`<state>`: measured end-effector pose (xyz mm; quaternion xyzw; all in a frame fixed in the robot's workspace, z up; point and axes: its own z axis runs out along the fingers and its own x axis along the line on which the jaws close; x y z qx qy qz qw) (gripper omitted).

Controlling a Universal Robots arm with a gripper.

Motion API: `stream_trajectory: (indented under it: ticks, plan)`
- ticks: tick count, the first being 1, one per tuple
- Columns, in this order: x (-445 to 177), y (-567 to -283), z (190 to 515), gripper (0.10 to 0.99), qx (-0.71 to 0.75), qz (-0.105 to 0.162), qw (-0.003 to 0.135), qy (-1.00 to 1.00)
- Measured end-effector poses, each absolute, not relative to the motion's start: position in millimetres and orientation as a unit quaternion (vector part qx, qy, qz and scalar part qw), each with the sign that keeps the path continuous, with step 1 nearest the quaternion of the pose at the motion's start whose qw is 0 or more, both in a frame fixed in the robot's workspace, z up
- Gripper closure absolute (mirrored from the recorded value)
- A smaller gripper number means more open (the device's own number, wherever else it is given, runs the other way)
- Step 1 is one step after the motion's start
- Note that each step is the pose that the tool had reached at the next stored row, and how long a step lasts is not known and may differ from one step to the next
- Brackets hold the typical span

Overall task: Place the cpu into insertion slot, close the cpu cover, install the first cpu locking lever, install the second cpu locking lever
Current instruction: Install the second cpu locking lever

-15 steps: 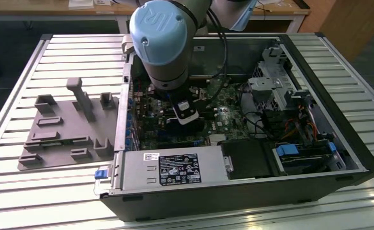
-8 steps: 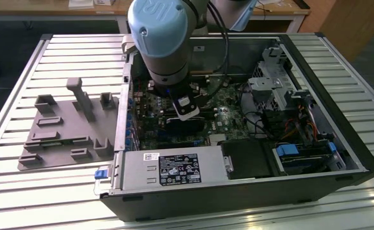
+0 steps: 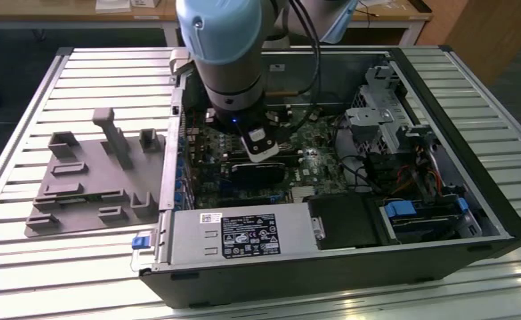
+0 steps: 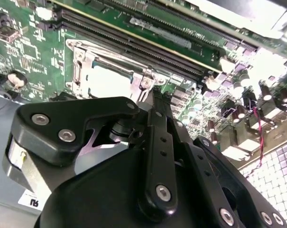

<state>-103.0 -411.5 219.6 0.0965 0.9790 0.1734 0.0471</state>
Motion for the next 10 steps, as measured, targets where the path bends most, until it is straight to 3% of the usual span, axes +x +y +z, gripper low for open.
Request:
stream_trajectory:
  ticks: [10]
  plan:
    - [-87.7, -411.4, 219.7, 0.984, 0.102, 0.157, 0.05, 0.981]
